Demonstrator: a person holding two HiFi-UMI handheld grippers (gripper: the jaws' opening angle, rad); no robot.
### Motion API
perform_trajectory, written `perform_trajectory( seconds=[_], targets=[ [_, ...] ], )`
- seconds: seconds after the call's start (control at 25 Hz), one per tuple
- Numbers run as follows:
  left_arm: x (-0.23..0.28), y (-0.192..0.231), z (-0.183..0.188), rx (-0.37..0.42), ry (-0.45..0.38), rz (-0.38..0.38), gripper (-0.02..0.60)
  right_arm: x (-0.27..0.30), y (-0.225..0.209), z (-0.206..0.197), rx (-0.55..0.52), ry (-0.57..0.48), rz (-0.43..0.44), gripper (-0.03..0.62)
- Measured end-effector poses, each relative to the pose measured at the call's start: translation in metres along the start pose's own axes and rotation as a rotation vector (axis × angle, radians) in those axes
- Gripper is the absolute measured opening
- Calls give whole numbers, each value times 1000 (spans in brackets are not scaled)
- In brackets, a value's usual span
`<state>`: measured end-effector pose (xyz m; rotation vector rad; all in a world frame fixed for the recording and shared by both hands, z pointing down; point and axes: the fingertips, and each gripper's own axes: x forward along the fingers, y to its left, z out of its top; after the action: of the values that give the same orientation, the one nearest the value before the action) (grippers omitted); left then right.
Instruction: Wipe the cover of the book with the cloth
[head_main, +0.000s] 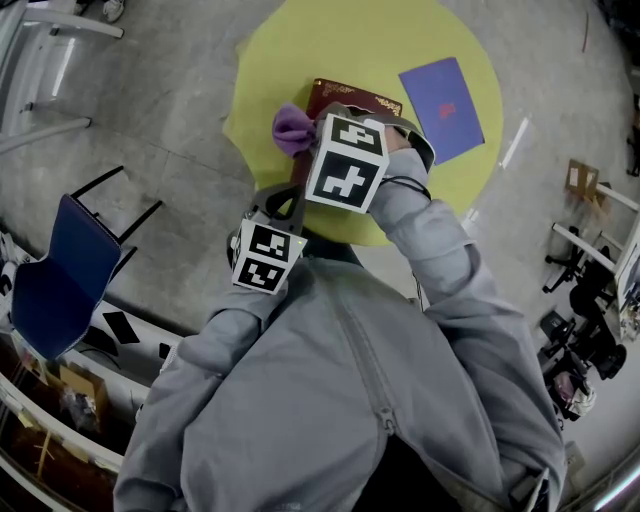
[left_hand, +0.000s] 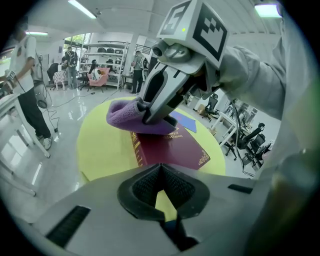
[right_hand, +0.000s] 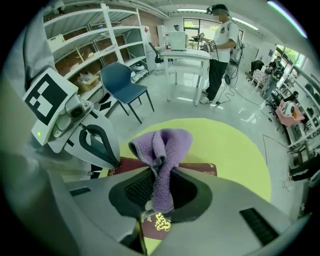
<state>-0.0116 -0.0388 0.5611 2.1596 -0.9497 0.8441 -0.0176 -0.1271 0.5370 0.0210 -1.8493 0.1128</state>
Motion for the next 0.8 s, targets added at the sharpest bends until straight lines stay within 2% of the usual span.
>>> perform_trajectory(
  seconds=[0.44,0.8],
  targets=[
    [0,3,-4,1,-3,10,18,12,0,-4,38,-1,20,97],
    [0,2,-3,3,-3,12,17,5,1,-31,69,22,11,96]
  ],
)
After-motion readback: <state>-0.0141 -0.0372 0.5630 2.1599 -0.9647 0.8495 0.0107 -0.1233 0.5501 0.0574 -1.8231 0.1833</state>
